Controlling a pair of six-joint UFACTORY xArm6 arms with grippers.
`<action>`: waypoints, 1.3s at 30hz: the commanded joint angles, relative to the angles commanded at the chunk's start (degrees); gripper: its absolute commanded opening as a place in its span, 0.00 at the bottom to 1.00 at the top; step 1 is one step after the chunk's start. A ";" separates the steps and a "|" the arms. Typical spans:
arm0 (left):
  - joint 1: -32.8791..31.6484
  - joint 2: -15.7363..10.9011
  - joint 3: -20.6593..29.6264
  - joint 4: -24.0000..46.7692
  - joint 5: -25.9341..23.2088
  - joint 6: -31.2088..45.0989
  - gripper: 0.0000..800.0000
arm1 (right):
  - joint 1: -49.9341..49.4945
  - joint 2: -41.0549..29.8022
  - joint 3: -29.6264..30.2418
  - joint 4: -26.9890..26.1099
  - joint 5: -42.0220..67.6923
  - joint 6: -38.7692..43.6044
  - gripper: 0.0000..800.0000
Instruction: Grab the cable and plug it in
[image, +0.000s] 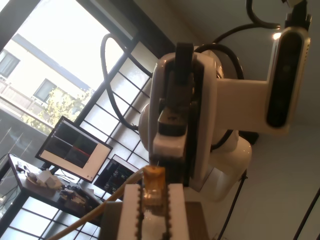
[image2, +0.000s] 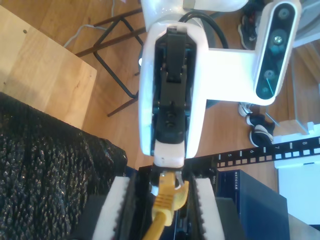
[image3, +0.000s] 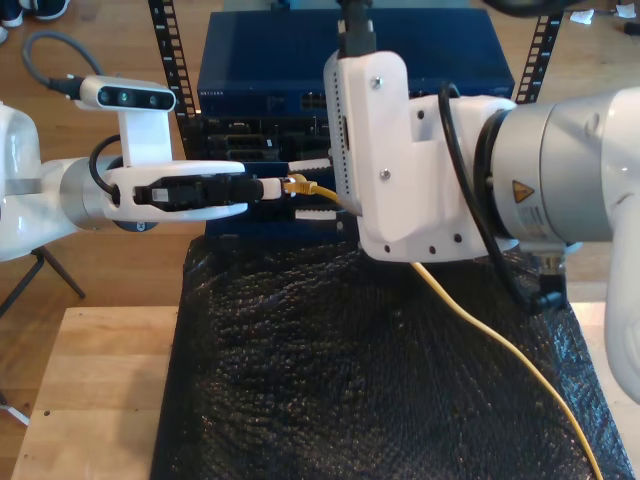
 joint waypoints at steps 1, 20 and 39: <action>0.00 0.00 0.00 0.00 0.00 0.00 0.01 | 0.00 0.09 0.00 0.09 0.00 0.00 0.35; -0.18 0.09 0.09 0.00 1.23 0.09 0.02 | 0.00 0.00 -0.18 0.18 -0.09 0.18 0.28; -0.26 0.09 0.26 -0.18 2.37 -0.88 0.73 | -0.09 0.00 0.18 1.49 0.00 0.62 0.00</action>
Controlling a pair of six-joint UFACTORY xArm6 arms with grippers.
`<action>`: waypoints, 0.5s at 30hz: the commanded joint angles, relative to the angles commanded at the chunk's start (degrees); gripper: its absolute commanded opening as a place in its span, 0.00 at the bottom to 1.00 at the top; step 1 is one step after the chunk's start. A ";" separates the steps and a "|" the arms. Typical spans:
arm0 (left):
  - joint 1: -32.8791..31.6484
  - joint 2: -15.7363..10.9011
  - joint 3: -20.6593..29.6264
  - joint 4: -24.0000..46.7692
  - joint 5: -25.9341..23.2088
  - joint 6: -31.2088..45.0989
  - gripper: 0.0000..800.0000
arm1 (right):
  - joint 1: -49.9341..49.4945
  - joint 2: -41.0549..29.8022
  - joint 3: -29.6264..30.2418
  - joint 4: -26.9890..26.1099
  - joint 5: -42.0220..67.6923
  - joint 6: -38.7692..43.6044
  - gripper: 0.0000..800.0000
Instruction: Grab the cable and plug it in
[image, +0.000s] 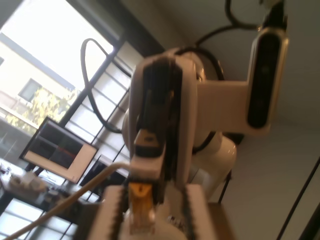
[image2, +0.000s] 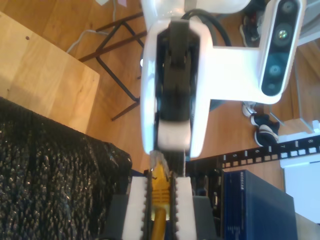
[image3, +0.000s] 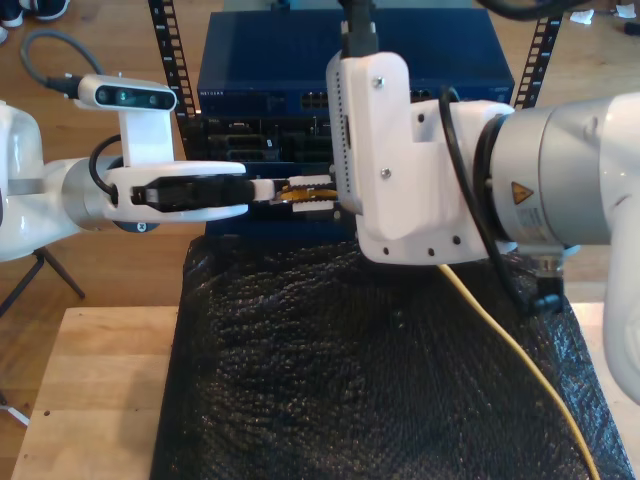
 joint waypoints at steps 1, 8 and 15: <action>0.00 0.00 0.09 0.00 0.00 0.00 0.82 | 0.00 0.00 0.00 0.00 0.00 0.62 0.00; 0.53 -0.44 -0.26 0.00 -2.02 0.35 1.00 | -0.35 1.85 -0.62 -0.09 0.09 4.22 0.00; 1.49 -3.78 -0.35 0.26 -8.18 0.18 1.00 | -0.70 2.02 -1.41 -0.26 8.00 5.71 0.00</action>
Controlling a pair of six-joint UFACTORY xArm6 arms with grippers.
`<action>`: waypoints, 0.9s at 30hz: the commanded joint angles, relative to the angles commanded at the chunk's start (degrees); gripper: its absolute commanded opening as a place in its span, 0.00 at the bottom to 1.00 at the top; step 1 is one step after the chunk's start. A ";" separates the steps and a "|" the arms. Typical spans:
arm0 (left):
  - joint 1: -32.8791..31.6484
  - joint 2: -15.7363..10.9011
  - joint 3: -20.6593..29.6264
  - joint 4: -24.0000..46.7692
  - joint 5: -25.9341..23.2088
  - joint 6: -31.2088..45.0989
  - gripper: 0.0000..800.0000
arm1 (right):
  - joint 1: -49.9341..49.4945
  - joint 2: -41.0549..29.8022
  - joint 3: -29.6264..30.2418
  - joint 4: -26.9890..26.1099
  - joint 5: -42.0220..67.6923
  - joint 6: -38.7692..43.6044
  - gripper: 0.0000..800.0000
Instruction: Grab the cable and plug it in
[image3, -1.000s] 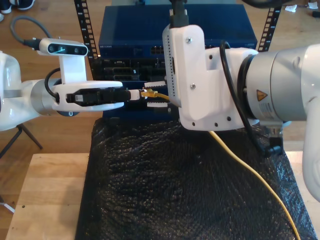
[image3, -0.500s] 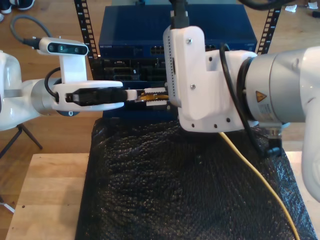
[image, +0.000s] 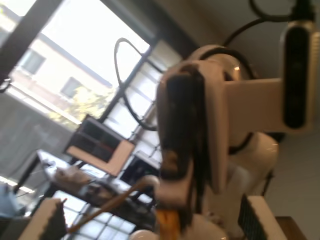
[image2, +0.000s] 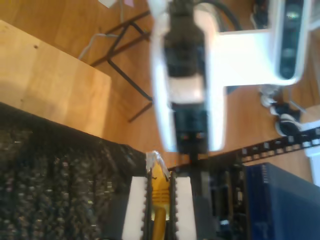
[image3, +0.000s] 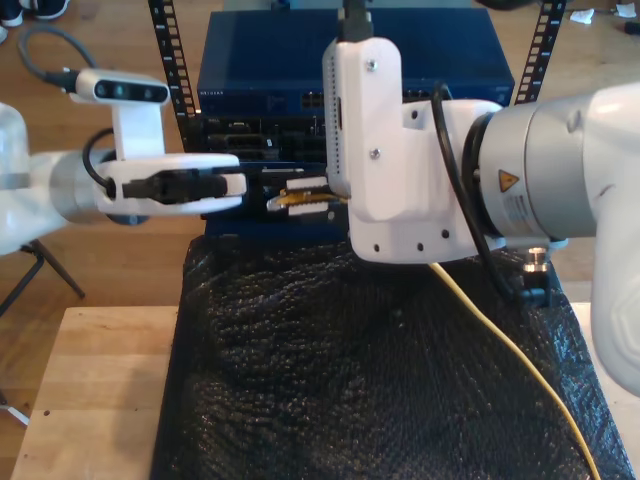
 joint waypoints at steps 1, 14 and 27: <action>0.00 -0.62 0.00 0.00 -0.53 -0.09 1.00 | -0.62 -0.09 0.00 0.00 1.58 0.00 0.00; 4.48 -6.86 -2.20 9.14 -10.46 0.35 1.00 | -21.19 2.81 -0.44 0.00 22.95 3.08 0.00; 4.48 -15.38 -3.87 38.77 -26.90 6.68 1.00 | -30.15 9.93 -1.76 -5.98 26.46 3.43 0.00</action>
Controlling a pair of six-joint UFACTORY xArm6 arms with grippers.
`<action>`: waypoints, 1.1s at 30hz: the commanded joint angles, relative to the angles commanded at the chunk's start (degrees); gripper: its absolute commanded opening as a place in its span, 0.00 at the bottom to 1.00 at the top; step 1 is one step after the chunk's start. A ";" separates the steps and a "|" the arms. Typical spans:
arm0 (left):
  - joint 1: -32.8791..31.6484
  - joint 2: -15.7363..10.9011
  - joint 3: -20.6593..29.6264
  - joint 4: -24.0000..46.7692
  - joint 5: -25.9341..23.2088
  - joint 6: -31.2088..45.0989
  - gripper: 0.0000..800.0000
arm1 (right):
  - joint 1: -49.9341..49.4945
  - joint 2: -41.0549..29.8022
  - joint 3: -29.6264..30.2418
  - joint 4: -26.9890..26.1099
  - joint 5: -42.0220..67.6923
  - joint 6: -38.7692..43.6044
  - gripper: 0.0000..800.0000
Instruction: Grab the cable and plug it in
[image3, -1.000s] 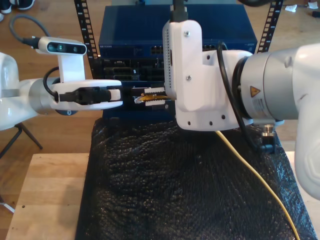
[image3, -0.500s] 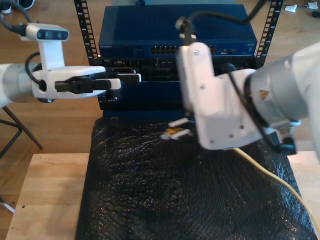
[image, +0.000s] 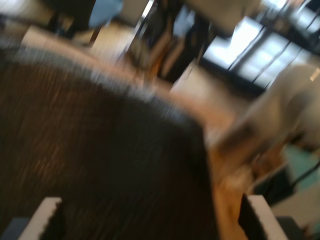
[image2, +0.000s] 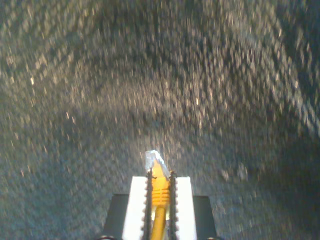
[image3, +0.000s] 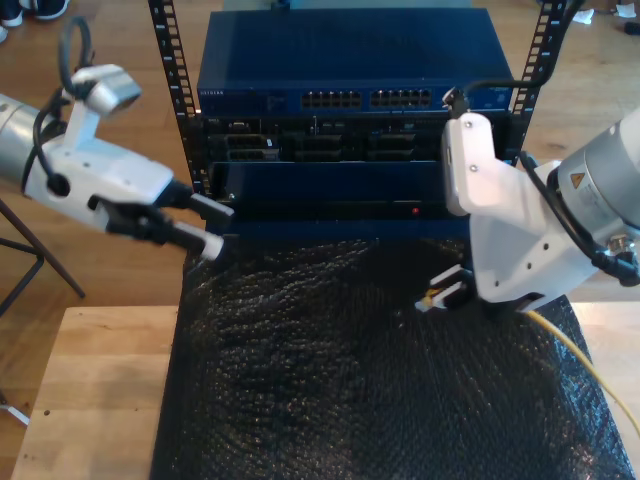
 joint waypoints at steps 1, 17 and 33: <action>0.00 -0.79 0.26 2.81 -1.58 0.53 1.00 | -0.44 0.44 0.00 -0.53 -0.09 0.09 0.00; 5.80 -5.89 10.64 32.00 -7.12 16.70 1.00 | -0.70 8.26 0.09 -14.07 -0.35 8.09 0.00; 34.20 -14.07 26.20 41.76 -7.03 57.85 1.00 | -0.53 11.16 0.09 -15.74 -0.44 8.97 0.00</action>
